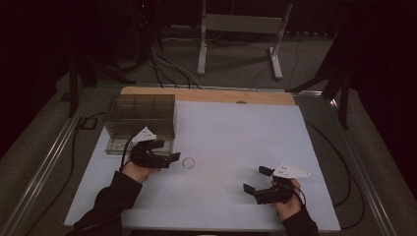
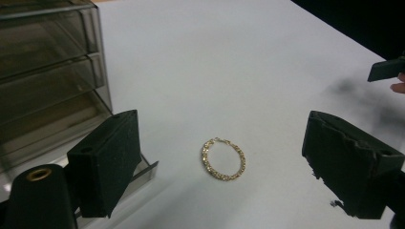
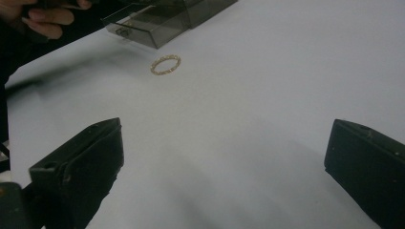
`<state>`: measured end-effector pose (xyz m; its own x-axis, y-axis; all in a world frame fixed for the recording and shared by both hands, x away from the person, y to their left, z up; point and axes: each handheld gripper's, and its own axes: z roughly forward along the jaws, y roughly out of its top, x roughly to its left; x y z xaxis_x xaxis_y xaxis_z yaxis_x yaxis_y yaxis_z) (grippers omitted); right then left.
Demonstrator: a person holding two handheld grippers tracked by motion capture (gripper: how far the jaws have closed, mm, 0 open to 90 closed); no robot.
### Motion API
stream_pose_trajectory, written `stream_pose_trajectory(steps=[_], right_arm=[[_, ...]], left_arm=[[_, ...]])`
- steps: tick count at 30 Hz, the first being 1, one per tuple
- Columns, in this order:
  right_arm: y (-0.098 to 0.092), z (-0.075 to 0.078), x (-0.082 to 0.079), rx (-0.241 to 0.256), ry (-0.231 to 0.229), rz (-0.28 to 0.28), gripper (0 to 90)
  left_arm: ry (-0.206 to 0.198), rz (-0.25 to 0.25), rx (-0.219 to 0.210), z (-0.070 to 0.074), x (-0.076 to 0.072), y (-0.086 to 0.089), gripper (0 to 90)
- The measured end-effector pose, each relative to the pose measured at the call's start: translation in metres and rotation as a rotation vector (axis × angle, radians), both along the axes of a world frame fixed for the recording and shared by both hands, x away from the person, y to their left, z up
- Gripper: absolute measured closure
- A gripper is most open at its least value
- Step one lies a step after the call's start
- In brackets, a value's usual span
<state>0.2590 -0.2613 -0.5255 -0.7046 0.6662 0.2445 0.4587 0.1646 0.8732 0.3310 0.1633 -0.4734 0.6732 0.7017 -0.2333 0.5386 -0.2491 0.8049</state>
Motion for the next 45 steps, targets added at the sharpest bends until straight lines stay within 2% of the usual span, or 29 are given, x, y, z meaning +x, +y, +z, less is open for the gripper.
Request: stream_pose_trajectory(steps=[5, 6, 7, 9, 11, 20, 23, 24, 27, 29, 33, 37, 41, 45], right_arm=[[0.0, 0.0, 0.0, -0.004, -0.001, 0.002, 0.0], [0.0, 0.0, 0.0, -0.002, 0.002, 0.001, 0.0], [0.0, 0.0, 0.0, -0.002, 0.002, 0.0, 0.0], [0.0, 0.0, 0.0, -0.005, -0.003, 0.003, 0.0], [0.0, 0.0, -0.001, -0.006, -0.004, 0.003, 0.0], [0.001, 0.001, -0.001, -0.004, -0.003, 0.006, 0.0], [0.001, 0.0, -0.001, -0.006, -0.002, 0.007, 0.0], [0.001, 0.0, -0.001, -0.004, -0.001, 0.007, 0.0], [0.001, 0.001, -0.001, -0.004, -0.002, 0.009, 0.0], [0.001, 0.001, -0.001, -0.003, -0.001, 0.009, 0.0], [0.001, 0.001, -0.001, -0.002, -0.001, 0.01, 0.0], [0.001, 0.001, -0.001, -0.004, -0.003, 0.011, 0.0], [0.001, 0.0, -0.001, -0.002, 0.0, 0.01, 0.0], [0.0, 0.0, -0.001, -0.001, 0.0, 0.011, 0.0]], left_arm=[[-0.006, -0.029, 0.006, -0.007, 0.002, -0.008, 16.9], [-0.015, -0.031, 0.01, -0.009, 0.003, -0.009, 18.5], [-0.02, -0.03, 0.013, -0.011, 0.003, -0.01, 24.1], [-0.022, -0.031, 0.025, -0.015, 0.004, -0.012, 25.9], [-0.021, -0.029, 0.033, -0.017, 0.004, -0.013, 31.6], [0.005, -0.042, 0.063, -0.032, 0.006, -0.026, 43.0], [0.01, -0.042, 0.083, -0.035, 0.007, -0.028, 45.6], [0.025, -0.035, 0.101, -0.041, 0.007, -0.031, 45.6], [0.032, -0.03, 0.132, -0.047, 0.008, -0.034, 49.7], [0.035, -0.027, 0.136, -0.048, 0.009, -0.035, 52.7], [0.005, -0.027, 0.173, -0.055, 0.009, -0.04, 60.5], [0.015, -0.014, 0.202, -0.06, 0.011, -0.043, 67.6], [0.014, -0.003, 0.21, -0.06, 0.013, -0.045, 73.3], [-0.001, -0.003, 0.247, -0.06, 0.011, -0.048, 79.3]])
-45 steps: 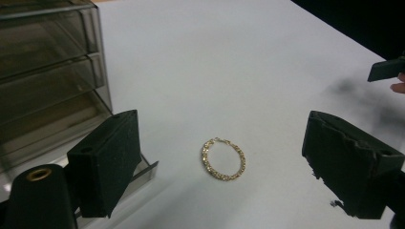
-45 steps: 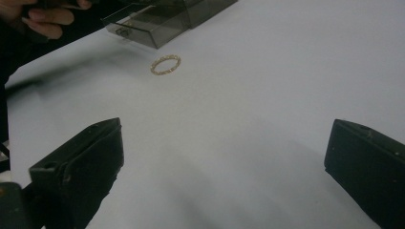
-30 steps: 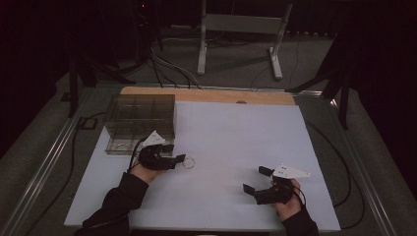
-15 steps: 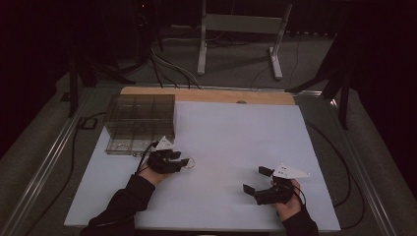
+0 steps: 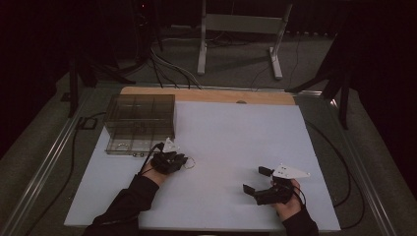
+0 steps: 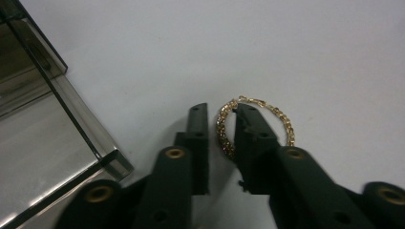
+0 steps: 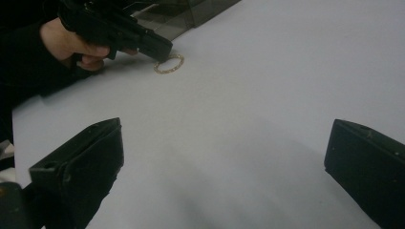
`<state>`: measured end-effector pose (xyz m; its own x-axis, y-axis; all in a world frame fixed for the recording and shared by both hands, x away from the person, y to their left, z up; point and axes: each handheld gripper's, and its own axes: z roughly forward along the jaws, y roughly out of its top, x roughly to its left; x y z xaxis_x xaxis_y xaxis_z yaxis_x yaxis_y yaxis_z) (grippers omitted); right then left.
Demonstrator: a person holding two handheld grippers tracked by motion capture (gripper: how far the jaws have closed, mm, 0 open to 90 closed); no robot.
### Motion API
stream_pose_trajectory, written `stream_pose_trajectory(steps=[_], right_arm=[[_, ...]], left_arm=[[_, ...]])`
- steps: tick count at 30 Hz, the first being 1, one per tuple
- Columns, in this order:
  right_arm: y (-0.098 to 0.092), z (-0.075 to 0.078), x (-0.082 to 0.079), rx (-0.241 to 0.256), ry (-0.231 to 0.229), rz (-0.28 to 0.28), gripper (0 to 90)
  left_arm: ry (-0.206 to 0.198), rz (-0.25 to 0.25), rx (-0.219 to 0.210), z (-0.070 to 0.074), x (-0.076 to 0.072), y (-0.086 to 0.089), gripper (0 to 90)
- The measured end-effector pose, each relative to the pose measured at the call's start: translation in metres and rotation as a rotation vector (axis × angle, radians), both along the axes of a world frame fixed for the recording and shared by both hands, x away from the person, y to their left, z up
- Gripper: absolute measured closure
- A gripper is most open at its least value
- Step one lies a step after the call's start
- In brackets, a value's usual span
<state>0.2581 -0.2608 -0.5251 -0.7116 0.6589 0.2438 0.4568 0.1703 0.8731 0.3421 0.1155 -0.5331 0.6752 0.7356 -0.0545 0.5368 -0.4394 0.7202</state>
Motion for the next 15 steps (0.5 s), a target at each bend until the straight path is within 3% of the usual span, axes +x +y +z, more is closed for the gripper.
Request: stream_pose_trajectory(steps=[5, 15], right_arm=[[0.0004, -0.0003, 0.0001, -0.001, 0.002, 0.001, 0.0], [0.0005, -0.0004, 0.0002, -0.002, 0.001, 0.001, 0.0]], left_arm=[[0.003, 0.002, 0.026, 0.0012, 0.0002, -0.0032, 87.1], [0.021, 0.001, -0.002, 0.0017, -0.0007, -0.0029, 88.3]])
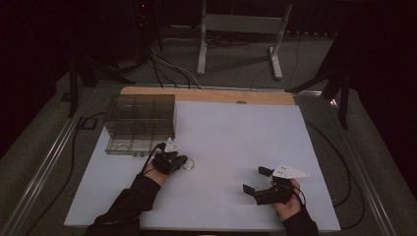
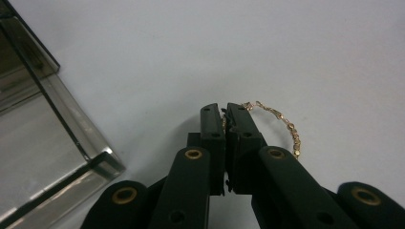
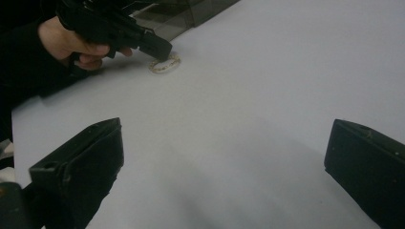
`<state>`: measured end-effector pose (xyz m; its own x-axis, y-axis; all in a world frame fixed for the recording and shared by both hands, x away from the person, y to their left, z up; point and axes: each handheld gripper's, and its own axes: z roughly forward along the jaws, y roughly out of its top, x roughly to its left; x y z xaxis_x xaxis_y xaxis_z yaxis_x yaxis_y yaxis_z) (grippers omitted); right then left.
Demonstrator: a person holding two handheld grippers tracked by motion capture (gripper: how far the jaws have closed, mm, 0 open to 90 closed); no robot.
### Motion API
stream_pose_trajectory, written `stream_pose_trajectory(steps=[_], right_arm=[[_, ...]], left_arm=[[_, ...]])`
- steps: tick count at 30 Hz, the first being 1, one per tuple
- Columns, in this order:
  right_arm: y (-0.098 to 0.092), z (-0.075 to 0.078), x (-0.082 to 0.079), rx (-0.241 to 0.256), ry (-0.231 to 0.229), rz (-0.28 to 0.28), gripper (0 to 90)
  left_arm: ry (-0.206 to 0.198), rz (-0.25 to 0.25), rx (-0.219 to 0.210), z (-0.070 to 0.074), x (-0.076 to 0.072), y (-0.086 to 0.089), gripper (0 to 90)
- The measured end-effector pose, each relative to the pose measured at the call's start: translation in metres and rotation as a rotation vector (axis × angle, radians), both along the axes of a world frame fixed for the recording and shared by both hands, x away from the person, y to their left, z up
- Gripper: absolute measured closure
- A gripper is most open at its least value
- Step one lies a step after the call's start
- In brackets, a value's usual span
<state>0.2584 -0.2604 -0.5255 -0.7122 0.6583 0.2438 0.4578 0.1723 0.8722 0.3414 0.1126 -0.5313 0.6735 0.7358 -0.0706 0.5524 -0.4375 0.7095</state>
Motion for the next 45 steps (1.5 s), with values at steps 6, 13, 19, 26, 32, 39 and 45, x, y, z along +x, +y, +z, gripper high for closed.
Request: stream_pose_trajectory(steps=[6, 13, 19, 26, 32, 39, 45], right_arm=[[-0.001, 0.0, 0.0, 0.001, -0.002, -0.002, 0.0], [0.0, 0.0, 0.0, 0.002, -0.001, -0.002, 0.0], [0.0, 0.0, 0.0, 0.004, 0.001, -0.003, 0.0], [0.0, 0.0, 0.0, 0.003, 0.001, -0.003, 0.0], [0.001, 0.0, 0.001, 0.004, 0.001, -0.003, 0.0], [0.001, 0.0, 0.001, 0.005, 0.002, -0.001, 0.0], [0.0, 0.0, 0.001, 0.006, 0.006, -0.005, 0.0]], left_arm=[[-0.002, -0.013, -0.019, 0.007, -0.003, 0.0, 88.4], [-0.013, -0.017, -0.042, 0.019, -0.006, 0.004, 88.4], [-0.022, -0.011, -0.051, 0.027, -0.005, 0.01, 88.4], [-0.033, 0.003, -0.065, 0.039, -0.004, 0.021, 88.4], [-0.044, 0.02, -0.064, 0.046, -0.002, 0.031, 88.4], [-0.056, 0.046, -0.067, 0.052, -0.002, 0.042, 88.4], [-0.069, 0.082, -0.077, 0.06, 0.0, 0.058, 88.4]])
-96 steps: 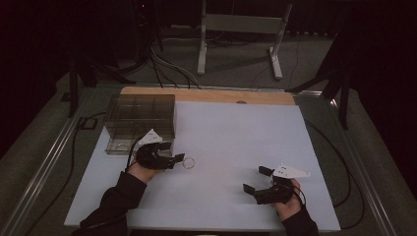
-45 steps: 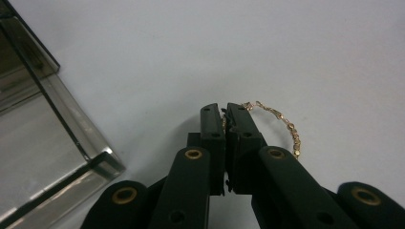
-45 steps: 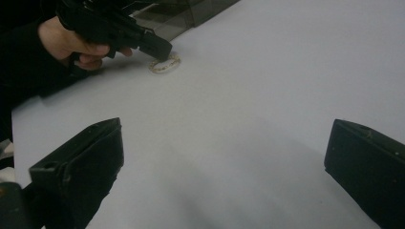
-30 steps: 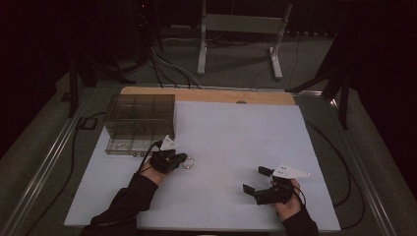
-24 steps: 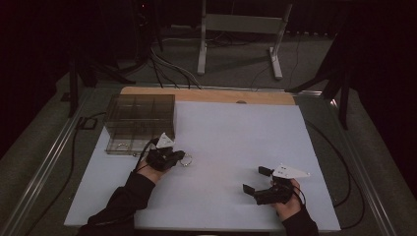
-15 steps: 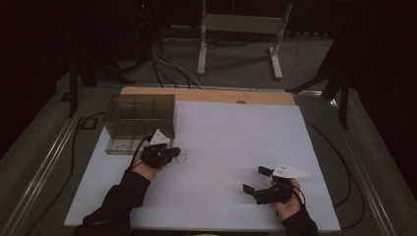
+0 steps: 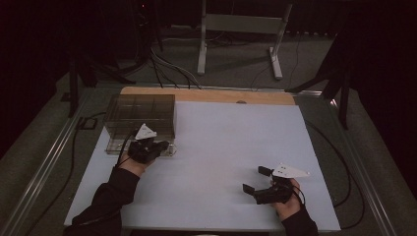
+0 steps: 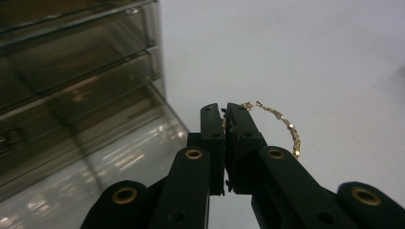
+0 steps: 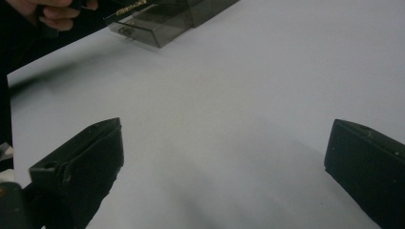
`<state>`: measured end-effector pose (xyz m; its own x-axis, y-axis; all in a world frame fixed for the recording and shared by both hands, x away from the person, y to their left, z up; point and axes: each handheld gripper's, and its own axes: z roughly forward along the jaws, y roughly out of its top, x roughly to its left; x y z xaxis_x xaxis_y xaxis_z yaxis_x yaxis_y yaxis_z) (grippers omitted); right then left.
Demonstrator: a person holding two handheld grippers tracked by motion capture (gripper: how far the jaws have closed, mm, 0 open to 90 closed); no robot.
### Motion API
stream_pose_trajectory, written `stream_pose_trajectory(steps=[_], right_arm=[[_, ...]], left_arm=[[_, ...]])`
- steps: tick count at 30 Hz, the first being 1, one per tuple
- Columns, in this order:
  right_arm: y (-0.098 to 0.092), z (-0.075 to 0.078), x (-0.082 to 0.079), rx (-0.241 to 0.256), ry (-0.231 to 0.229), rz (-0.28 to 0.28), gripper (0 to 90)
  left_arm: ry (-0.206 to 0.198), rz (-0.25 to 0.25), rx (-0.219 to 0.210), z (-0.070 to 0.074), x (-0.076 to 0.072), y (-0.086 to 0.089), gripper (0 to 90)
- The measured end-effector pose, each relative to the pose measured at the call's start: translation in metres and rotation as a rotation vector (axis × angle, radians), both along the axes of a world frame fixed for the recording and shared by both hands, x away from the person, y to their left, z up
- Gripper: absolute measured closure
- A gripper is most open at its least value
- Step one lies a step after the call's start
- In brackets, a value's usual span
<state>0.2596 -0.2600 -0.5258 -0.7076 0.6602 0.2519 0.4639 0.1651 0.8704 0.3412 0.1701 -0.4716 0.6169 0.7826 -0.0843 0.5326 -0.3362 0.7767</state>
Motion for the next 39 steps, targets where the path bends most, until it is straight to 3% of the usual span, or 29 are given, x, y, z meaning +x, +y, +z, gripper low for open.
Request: stream_pose_trajectory(steps=[19, 30, 33, 34, 39], right_arm=[[0.001, 0.0, 0.0, -0.005, -0.005, -0.003, 0.0], [0.001, 0.0, 0.0, -0.006, -0.003, -0.005, 0.0], [0.001, 0.0, 0.0, -0.01, -0.005, -0.002, 0.0], [0.001, 0.0, 0.0, -0.009, -0.002, -0.004, 0.0], [0.002, 0.0, 0.0, -0.012, -0.004, -0.004, 0.0]], left_arm=[[-0.005, 0.116, -0.021, 0.004, -0.001, 0.052, 88.4], [0.005, 0.204, -0.026, -0.002, -0.002, 0.086, 88.3], [0.006, 0.207, -0.027, -0.003, -0.002, 0.088, 88.4], [0.009, 0.236, -0.03, -0.005, -0.003, 0.099, 88.4], [0.01, 0.269, -0.038, -0.007, -0.004, 0.112, 88.3]])
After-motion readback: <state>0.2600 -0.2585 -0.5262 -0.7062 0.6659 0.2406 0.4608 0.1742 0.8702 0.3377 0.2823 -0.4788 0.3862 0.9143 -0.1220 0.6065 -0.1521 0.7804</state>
